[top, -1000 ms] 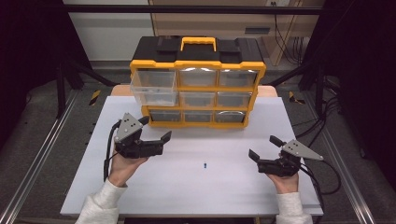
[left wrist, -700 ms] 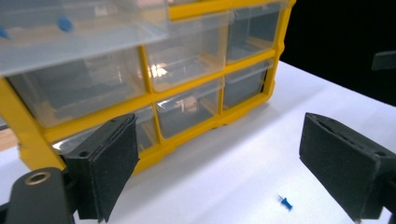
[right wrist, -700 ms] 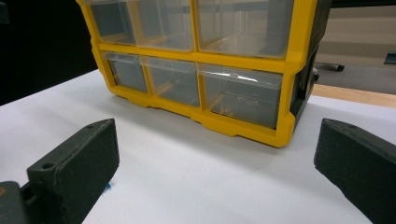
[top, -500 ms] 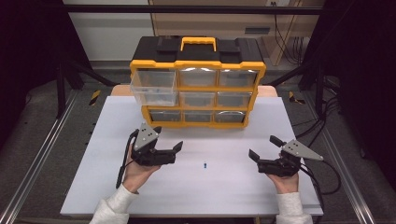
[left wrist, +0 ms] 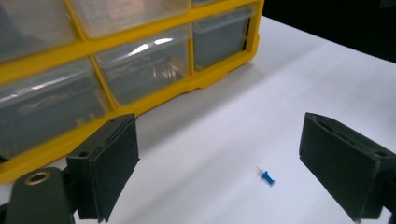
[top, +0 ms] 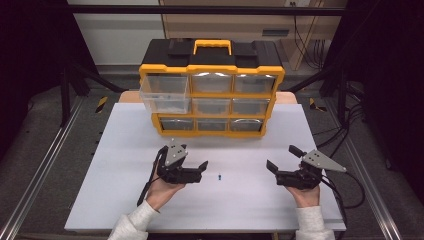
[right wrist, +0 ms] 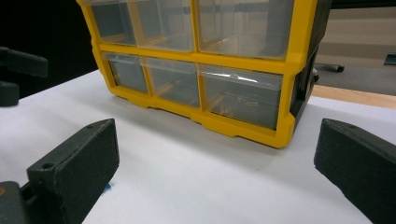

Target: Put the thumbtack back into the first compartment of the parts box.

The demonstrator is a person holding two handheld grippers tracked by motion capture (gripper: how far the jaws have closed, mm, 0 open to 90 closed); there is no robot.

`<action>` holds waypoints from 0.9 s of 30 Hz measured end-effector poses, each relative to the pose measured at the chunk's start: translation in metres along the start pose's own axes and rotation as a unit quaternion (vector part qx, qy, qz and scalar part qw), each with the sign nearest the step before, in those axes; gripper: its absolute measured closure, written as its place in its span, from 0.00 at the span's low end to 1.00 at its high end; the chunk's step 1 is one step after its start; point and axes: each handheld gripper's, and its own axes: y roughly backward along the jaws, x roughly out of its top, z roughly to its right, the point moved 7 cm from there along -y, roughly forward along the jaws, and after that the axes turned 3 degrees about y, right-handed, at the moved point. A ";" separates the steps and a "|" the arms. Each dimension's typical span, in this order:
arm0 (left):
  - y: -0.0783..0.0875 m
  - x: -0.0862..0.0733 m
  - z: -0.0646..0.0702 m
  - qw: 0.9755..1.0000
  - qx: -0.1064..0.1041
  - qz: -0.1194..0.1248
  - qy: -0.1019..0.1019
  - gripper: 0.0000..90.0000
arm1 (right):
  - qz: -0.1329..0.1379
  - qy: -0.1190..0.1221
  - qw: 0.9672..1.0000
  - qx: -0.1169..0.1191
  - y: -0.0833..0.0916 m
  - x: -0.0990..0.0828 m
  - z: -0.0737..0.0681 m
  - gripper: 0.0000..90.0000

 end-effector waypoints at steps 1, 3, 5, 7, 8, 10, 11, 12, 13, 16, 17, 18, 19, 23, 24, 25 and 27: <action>-0.003 -0.002 0.001 1.000 0.000 -0.005 -0.003 0.13 | -0.001 0.000 1.000 0.000 0.000 0.000 0.000 0.01; -0.009 -0.006 0.005 1.000 -0.002 -0.014 -0.005 0.13 | -0.001 -0.001 1.000 -0.001 0.000 0.000 0.000 0.01; -0.015 -0.010 0.009 1.000 -0.004 -0.019 -0.004 0.13 | -0.001 0.000 1.000 0.000 0.000 0.000 0.000 0.01; -0.021 -0.014 0.014 1.000 -0.005 -0.027 -0.007 0.13 | -0.001 0.000 1.000 0.000 0.000 0.000 0.000 0.01; -0.024 -0.016 0.016 0.999 -0.006 -0.031 -0.007 0.13 | -0.001 -0.002 1.000 0.002 0.001 0.000 0.000 0.01; -0.030 -0.019 0.019 0.999 -0.004 -0.038 -0.011 0.13 | -0.001 -0.002 1.000 0.002 0.001 0.000 0.000 0.01; -0.033 -0.021 0.021 0.999 -0.005 -0.043 -0.011 0.13 | -0.001 -0.002 1.000 0.002 0.001 0.000 0.000 0.01; -0.036 -0.022 0.023 0.999 -0.004 -0.047 -0.009 0.13 | -0.002 -0.001 1.000 0.001 0.001 0.000 0.000 0.01; -0.038 -0.024 0.024 0.999 -0.005 -0.051 -0.010 0.13 | -0.001 -0.001 1.000 -0.001 0.001 0.000 0.000 0.01; -0.046 -0.028 0.028 0.998 -0.005 -0.064 -0.010 0.13 | -0.002 -0.002 1.000 -0.002 0.001 0.000 0.000 0.01; -0.048 -0.029 0.029 0.998 -0.004 -0.068 -0.011 0.13 | -0.002 -0.002 1.000 -0.002 0.001 0.000 0.001 0.01; -0.050 -0.030 0.030 0.998 -0.005 -0.069 -0.010 0.13 | -0.001 -0.002 1.000 -0.001 0.001 0.000 0.001 0.01; -0.052 -0.031 0.031 0.997 -0.005 -0.074 -0.011 0.13 | -0.001 -0.002 1.000 -0.001 0.001 0.000 0.000 0.01; -0.060 -0.036 0.035 0.996 -0.001 -0.086 -0.010 0.13 | -0.001 -0.002 1.000 -0.001 0.001 0.000 0.001 0.01; -0.061 -0.038 0.035 0.995 -0.001 -0.095 -0.016 0.13 | -0.001 -0.003 1.000 -0.002 0.001 0.000 0.000 0.01; -0.063 -0.039 0.036 0.996 0.001 -0.092 -0.007 0.14 | -0.001 -0.003 1.000 -0.001 0.001 0.000 0.000 0.01; -0.067 -0.041 0.037 0.995 0.005 -0.099 -0.005 0.15 | -0.001 -0.003 1.000 -0.002 0.001 0.001 0.000 0.01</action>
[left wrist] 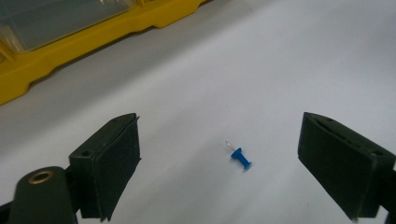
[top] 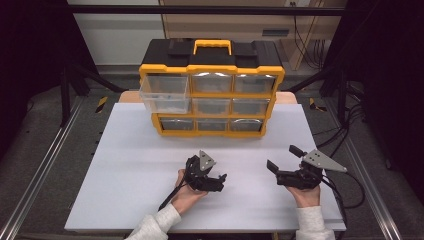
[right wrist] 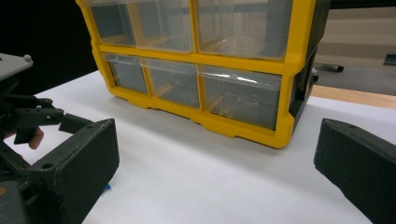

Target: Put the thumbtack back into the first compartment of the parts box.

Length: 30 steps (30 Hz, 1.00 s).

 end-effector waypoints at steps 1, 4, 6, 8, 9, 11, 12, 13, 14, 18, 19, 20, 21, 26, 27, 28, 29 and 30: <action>-0.001 -0.002 -0.001 1.000 0.002 -0.010 -0.008 0.16 | 0.001 0.000 1.000 -0.001 0.000 0.000 0.000 0.01; -0.006 -0.003 0.001 1.000 0.002 -0.007 0.012 0.19 | 0.002 0.001 1.000 0.001 0.001 0.000 0.000 0.01; -0.009 -0.004 0.001 1.000 0.005 -0.009 0.016 0.24 | 0.002 0.000 1.000 0.000 0.000 0.000 0.000 0.01; -0.010 -0.006 0.002 1.000 0.002 -0.016 0.015 0.30 | 0.001 0.000 1.000 -0.001 0.000 0.000 0.000 0.01; -0.010 -0.008 0.001 1.000 0.006 -0.027 0.006 0.30 | 0.001 0.000 1.000 -0.001 0.000 0.000 0.000 0.01; -0.012 -0.009 0.002 0.999 0.008 -0.034 0.007 0.35 | 0.002 -0.001 1.000 0.000 0.000 0.000 0.000 0.01; -0.013 -0.010 0.002 0.999 0.009 -0.035 0.009 0.36 | 0.001 0.000 1.000 0.001 0.001 0.000 0.000 0.01; -0.014 -0.010 0.003 0.999 0.010 -0.036 0.011 0.38 | 0.001 0.001 1.000 0.002 0.001 0.000 0.000 0.01; -0.014 -0.010 0.003 0.999 0.011 -0.037 0.012 0.41 | 0.002 0.001 1.000 0.001 0.001 0.001 0.000 0.01; -0.015 -0.012 0.004 0.999 0.017 -0.043 0.010 0.49 | 0.002 -0.002 1.000 0.002 0.001 0.001 0.000 0.01; -0.015 -0.012 0.005 0.999 0.019 -0.042 0.011 0.51 | 0.001 -0.001 1.000 0.000 0.001 0.000 0.000 0.01; -0.016 -0.012 0.006 0.999 0.017 -0.040 0.014 0.55 | 0.001 0.001 1.000 0.001 0.001 0.000 0.000 0.01; -0.016 -0.012 0.008 0.999 0.018 -0.040 0.017 0.55 | 0.001 0.001 1.000 0.001 0.001 0.000 0.000 0.01; -0.018 -0.014 0.010 0.999 0.015 -0.044 0.017 0.65 | 0.003 0.001 1.000 0.001 0.001 0.001 0.000 0.01; -0.019 -0.014 0.011 0.999 0.013 -0.045 0.019 0.66 | 0.004 0.001 1.000 0.001 0.001 0.001 0.001 0.01; -0.019 -0.014 0.011 0.999 0.013 -0.047 0.019 0.68 | 0.003 0.002 1.000 0.001 0.001 0.001 0.001 0.01; -0.019 -0.014 0.012 0.999 0.012 -0.047 0.020 0.70 | 0.003 0.002 1.000 0.000 0.001 0.001 0.001 0.01; -0.019 -0.014 0.012 0.999 0.010 -0.048 0.021 0.71 | 0.003 0.002 1.000 0.001 0.001 0.001 0.001 0.01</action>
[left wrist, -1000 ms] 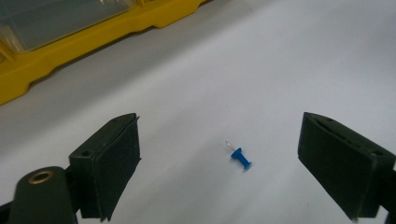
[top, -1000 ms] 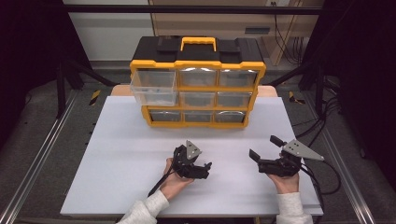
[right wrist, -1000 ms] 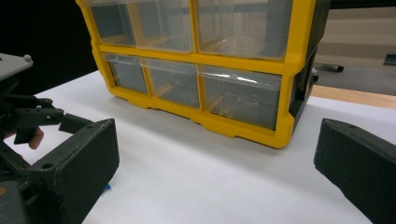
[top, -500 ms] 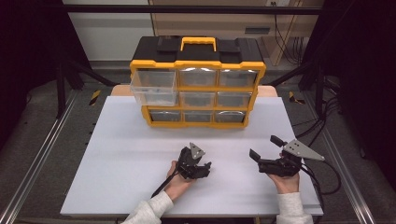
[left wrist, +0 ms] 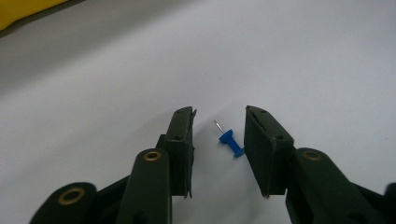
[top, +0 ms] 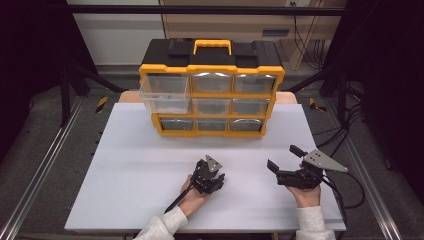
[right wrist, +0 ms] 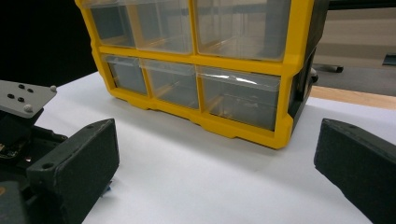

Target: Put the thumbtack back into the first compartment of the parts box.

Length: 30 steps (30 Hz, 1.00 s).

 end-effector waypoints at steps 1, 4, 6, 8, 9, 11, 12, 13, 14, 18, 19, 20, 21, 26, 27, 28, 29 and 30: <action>0.000 0.000 0.000 1.000 0.000 -0.002 -0.003 0.72 | 0.000 0.000 1.000 0.000 0.000 0.000 0.000 0.01; -0.001 -0.001 0.002 1.000 -0.002 -0.003 -0.002 0.75 | -0.001 -0.001 1.000 0.001 0.000 0.000 0.000 0.01; -0.001 -0.002 0.002 1.000 -0.003 -0.010 -0.007 0.77 | 0.000 0.000 1.000 0.000 0.000 0.000 0.000 0.01; -0.001 -0.002 0.003 1.000 -0.002 -0.009 -0.005 0.80 | 0.000 -0.002 1.000 -0.001 0.000 0.000 0.000 0.01; 0.000 -0.002 0.003 1.000 -0.003 -0.009 -0.005 0.82 | 0.000 -0.002 1.000 -0.001 0.001 0.000 0.000 0.01; 0.000 -0.002 0.003 1.000 -0.006 -0.009 -0.003 0.85 | -0.001 -0.002 1.000 -0.001 0.000 0.000 0.000 0.01; 0.001 -0.003 0.002 1.000 -0.007 -0.012 -0.004 0.87 | 0.000 -0.002 1.000 -0.001 0.000 0.000 0.000 0.01; 0.001 -0.003 0.002 1.000 -0.008 -0.013 -0.004 0.89 | 0.001 -0.001 1.000 -0.001 0.000 0.000 0.000 0.01; 0.001 -0.003 0.002 1.000 -0.010 -0.014 -0.003 0.90 | 0.001 -0.001 1.000 -0.001 0.000 0.000 0.000 0.01; 0.001 -0.003 0.002 1.000 -0.015 -0.010 0.004 0.93 | 0.000 -0.003 1.000 -0.001 0.001 0.001 0.000 0.01; 0.001 -0.003 0.002 1.000 -0.015 -0.012 0.004 0.93 | 0.000 -0.003 1.000 -0.001 0.001 0.000 0.000 0.01; 0.001 -0.003 0.002 1.000 -0.016 -0.013 0.003 0.93 | 0.000 -0.003 1.000 -0.001 0.001 0.000 0.000 0.01; 0.001 -0.003 0.002 1.000 -0.018 -0.016 -0.001 0.93 | 0.000 -0.003 1.000 -0.001 0.001 0.000 0.000 0.01; 0.001 -0.002 0.002 0.999 -0.028 -0.023 -0.001 0.94 | 0.000 -0.003 1.000 -0.001 0.001 0.001 0.000 0.01; 0.001 -0.002 0.001 0.999 -0.028 -0.030 -0.008 0.94 | 0.000 -0.003 1.000 -0.001 0.001 0.001 0.000 0.01; 0.001 -0.002 0.000 0.999 -0.028 -0.031 -0.009 0.94 | 0.001 -0.003 1.000 -0.001 0.001 0.001 0.000 0.01; 0.001 -0.002 0.000 0.999 -0.026 -0.031 -0.010 0.94 | 0.001 -0.003 1.000 -0.001 0.001 0.001 0.000 0.01; 0.001 -0.002 0.001 0.999 -0.026 -0.031 -0.009 0.95 | 0.001 -0.003 1.000 -0.001 0.001 0.001 0.000 0.01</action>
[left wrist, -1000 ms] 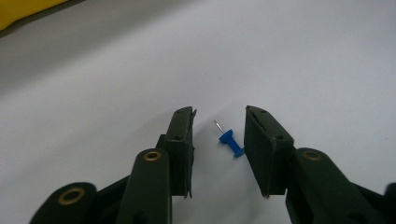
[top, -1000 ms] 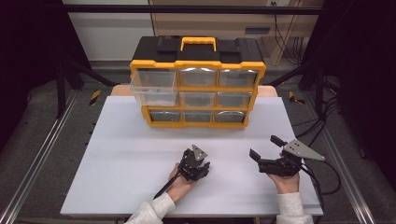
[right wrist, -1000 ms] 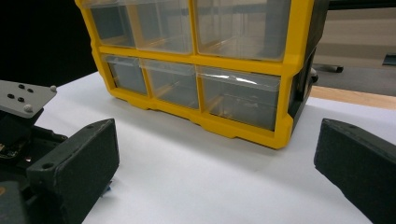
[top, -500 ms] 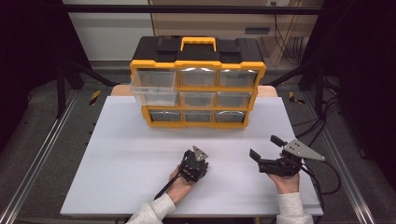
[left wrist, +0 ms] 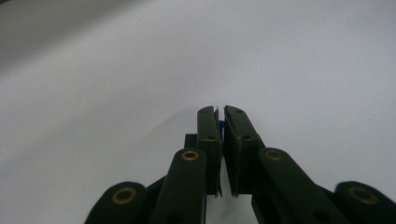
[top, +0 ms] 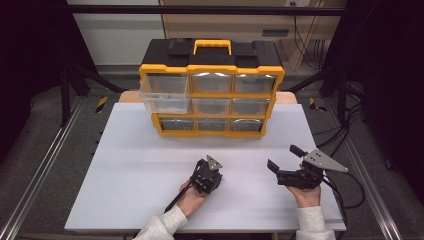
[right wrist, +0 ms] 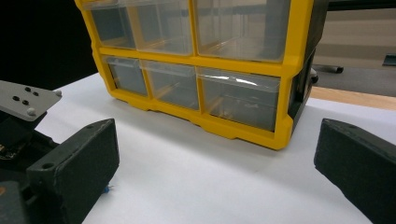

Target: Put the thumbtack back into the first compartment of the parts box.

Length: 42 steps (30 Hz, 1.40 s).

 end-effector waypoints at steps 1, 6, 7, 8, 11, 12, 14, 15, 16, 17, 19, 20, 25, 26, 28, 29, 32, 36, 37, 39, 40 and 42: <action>0.000 0.000 0.000 1.000 0.001 0.000 -0.002 0.95 | 0.001 -0.001 1.000 0.001 0.000 0.000 0.000 0.01; 0.002 0.000 0.000 1.000 -0.002 0.002 -0.006 0.95 | 0.001 -0.003 1.000 0.001 0.000 0.000 -0.001 0.01; 0.003 0.000 -0.001 1.000 -0.002 0.004 -0.008 0.95 | 0.001 -0.003 1.000 0.001 0.000 0.000 -0.001 0.01; 0.004 0.000 -0.001 1.000 -0.005 0.003 -0.008 0.95 | 0.001 -0.004 1.000 0.001 0.000 0.000 -0.001 0.01; 0.007 0.001 -0.003 1.000 -0.006 0.008 -0.010 0.95 | 0.001 -0.002 1.000 0.001 0.000 0.000 0.000 0.01; 0.008 0.002 -0.004 1.000 -0.004 0.008 -0.015 0.95 | 0.002 -0.002 1.000 0.000 0.000 0.000 0.000 0.01; 0.011 0.003 -0.004 1.000 -0.005 0.011 -0.014 0.95 | 0.001 -0.003 1.000 0.000 0.000 0.000 0.000 0.01; 0.012 0.004 -0.005 1.000 -0.005 0.011 -0.016 0.95 | 0.002 -0.001 1.000 0.004 0.000 0.000 -0.001 0.01; 0.013 0.004 -0.005 1.000 -0.005 0.013 -0.018 0.95 | 0.001 -0.003 1.000 0.002 0.000 0.000 -0.001 0.01; 0.015 0.005 -0.005 1.000 -0.006 0.013 -0.021 0.95 | 0.002 0.001 1.000 0.004 0.000 0.000 0.000 0.01; 0.018 0.006 -0.006 1.000 -0.007 0.017 -0.023 0.95 | 0.002 -0.001 1.000 0.000 0.000 0.001 0.000 0.01; 0.021 0.007 -0.006 0.999 -0.006 0.017 -0.027 0.95 | 0.002 -0.001 1.000 -0.001 0.000 0.001 0.000 0.01; 0.032 0.009 -0.010 0.999 -0.007 0.030 -0.029 0.95 | 0.002 -0.001 1.000 -0.001 0.000 0.000 0.000 0.01; 0.034 0.009 -0.011 0.999 -0.008 0.032 -0.027 0.95 | 0.002 -0.001 1.000 -0.001 0.000 0.000 0.000 0.01; 0.037 0.009 -0.012 0.999 -0.010 0.037 -0.022 0.95 | 0.001 -0.002 1.000 0.000 0.000 0.000 0.000 0.01; 0.039 0.009 -0.013 0.999 -0.009 0.038 -0.026 0.95 | 0.000 -0.002 1.000 -0.001 0.000 0.000 -0.001 0.01; 0.045 0.008 -0.016 0.999 -0.010 0.043 -0.025 0.95 | 0.001 0.000 1.000 0.000 0.000 0.000 0.000 0.01; 0.054 0.008 -0.021 0.998 -0.015 0.050 -0.022 0.95 | 0.001 -0.001 1.000 0.000 0.000 0.000 -0.001 0.01; 0.057 0.008 -0.022 0.998 -0.016 0.052 -0.022 0.95 | 0.001 -0.001 1.000 -0.001 0.000 0.000 -0.001 0.01; 0.062 0.008 -0.025 0.998 -0.016 0.056 -0.022 0.95 | 0.001 0.000 1.000 0.000 0.000 0.000 0.000 0.01; 0.064 0.009 -0.026 0.998 -0.017 0.060 -0.019 0.95 | 0.001 0.000 1.000 -0.001 0.000 0.000 0.000 0.01; 0.069 0.009 -0.028 0.998 -0.020 0.063 -0.016 0.95 | 0.002 0.001 1.000 0.001 0.000 0.000 0.000 0.01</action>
